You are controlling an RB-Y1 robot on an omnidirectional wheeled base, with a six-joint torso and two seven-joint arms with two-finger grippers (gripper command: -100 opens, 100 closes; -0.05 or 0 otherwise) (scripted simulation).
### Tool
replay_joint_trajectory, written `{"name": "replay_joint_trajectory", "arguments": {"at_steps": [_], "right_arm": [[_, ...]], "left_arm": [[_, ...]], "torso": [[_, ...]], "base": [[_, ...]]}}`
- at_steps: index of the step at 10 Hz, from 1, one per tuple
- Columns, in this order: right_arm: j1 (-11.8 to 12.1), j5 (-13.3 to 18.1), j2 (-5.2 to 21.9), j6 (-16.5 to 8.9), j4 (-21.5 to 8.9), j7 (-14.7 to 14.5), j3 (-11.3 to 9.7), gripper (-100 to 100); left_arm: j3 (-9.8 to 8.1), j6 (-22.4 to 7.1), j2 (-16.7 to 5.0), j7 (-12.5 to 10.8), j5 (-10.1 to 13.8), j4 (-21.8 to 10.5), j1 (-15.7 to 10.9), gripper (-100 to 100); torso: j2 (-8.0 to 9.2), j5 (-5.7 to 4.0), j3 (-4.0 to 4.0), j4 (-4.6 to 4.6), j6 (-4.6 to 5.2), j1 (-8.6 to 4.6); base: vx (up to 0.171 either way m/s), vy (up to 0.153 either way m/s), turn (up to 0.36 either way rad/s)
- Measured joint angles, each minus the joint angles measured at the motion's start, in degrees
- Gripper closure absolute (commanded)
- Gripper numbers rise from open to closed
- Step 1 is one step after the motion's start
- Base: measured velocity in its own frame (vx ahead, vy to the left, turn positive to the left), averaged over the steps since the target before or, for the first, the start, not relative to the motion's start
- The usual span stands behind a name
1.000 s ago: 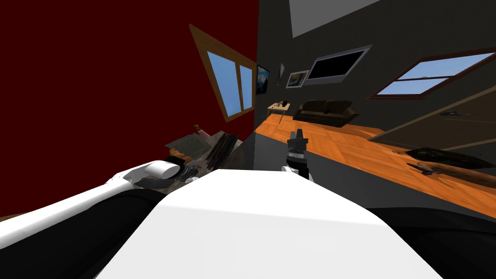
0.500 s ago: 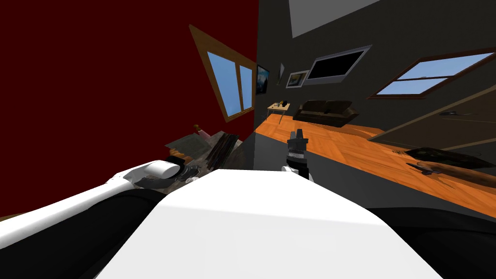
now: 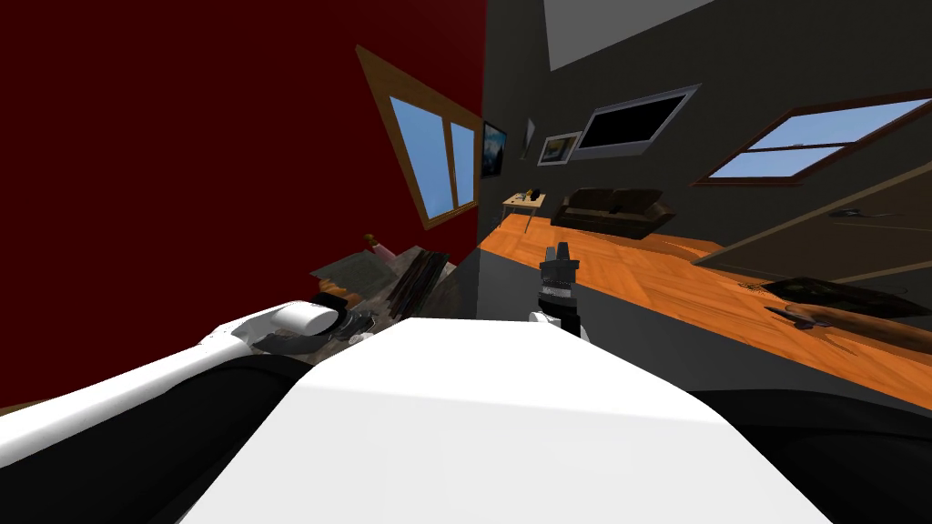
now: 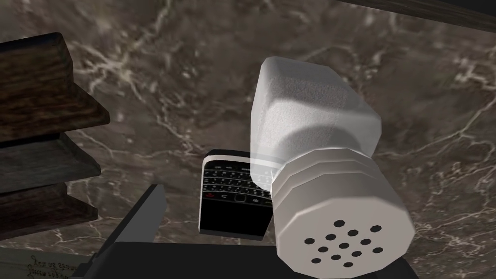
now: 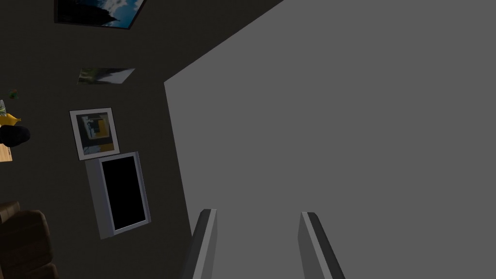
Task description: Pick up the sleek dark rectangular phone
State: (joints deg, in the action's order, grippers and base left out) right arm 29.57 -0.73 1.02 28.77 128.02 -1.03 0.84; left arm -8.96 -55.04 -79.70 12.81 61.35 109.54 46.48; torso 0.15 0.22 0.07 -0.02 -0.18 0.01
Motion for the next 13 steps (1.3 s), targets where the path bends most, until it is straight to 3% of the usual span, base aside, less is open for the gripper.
{"name": "replay_joint_trajectory", "arguments": {"at_steps": [5, 6, 7, 10, 11, 13], "right_arm": [[0.00, 0.00, 0.00, 0.00, 0.00, 0.00, 0.00, 0], [0.00, 0.00, 0.00, 0.00, 0.00, 0.00, 0.00, 0], [0.00, 0.00, 0.00, 0.00, 0.00, 0.00, 0.00, 0], [0.00, 0.00, 0.00, 0.00, 0.00, 0.00, 0.00, 0], [0.00, 0.00, 0.00, 0.00, 0.00, 0.00, 0.00, 0], [0.00, 0.00, 0.00, 0.00, 0.00, 0.00, 0.00, 0]], "left_arm": [[0.00, 0.00, 0.00, 0.00, 0.00, 0.00, 0.00, -100], [0.00, 0.00, 0.00, 0.00, 0.00, 0.00, 0.00, 0], [0.00, 0.00, 0.00, 0.00, 0.00, 0.00, 0.00, -100], [2.12, 1.37, 2.74, 0.52, -2.29, -2.12, -0.38, -100], [2.18, 1.50, 2.83, 0.58, -2.37, -2.20, -0.37, 100], [2.20, 1.43, 2.78, 0.66, -2.40, -2.19, -0.33, 100]], "torso": [[0.01, 0.00, 0.00, 0.00, 0.01, -0.02], [0.00, 0.00, 0.00, 0.00, 0.01, -0.02], [0.00, 0.00, 0.00, 0.00, 0.01, -0.02], [-0.08, 0.02, -0.05, -0.02, 0.01, 0.03], [-0.05, 0.00, -0.03, -0.02, 0.01, 0.01], [-0.05, 0.04, -0.02, 0.01, 0.02, 0.00]], "base": [[0.000, 0.000, 0.000], [0.000, 0.000, 0.000], [0.011, 0.001, -0.102], [0.019, 0.006, -0.067], [0.000, 0.003, 0.018], [0.000, 0.000, -0.006]]}}
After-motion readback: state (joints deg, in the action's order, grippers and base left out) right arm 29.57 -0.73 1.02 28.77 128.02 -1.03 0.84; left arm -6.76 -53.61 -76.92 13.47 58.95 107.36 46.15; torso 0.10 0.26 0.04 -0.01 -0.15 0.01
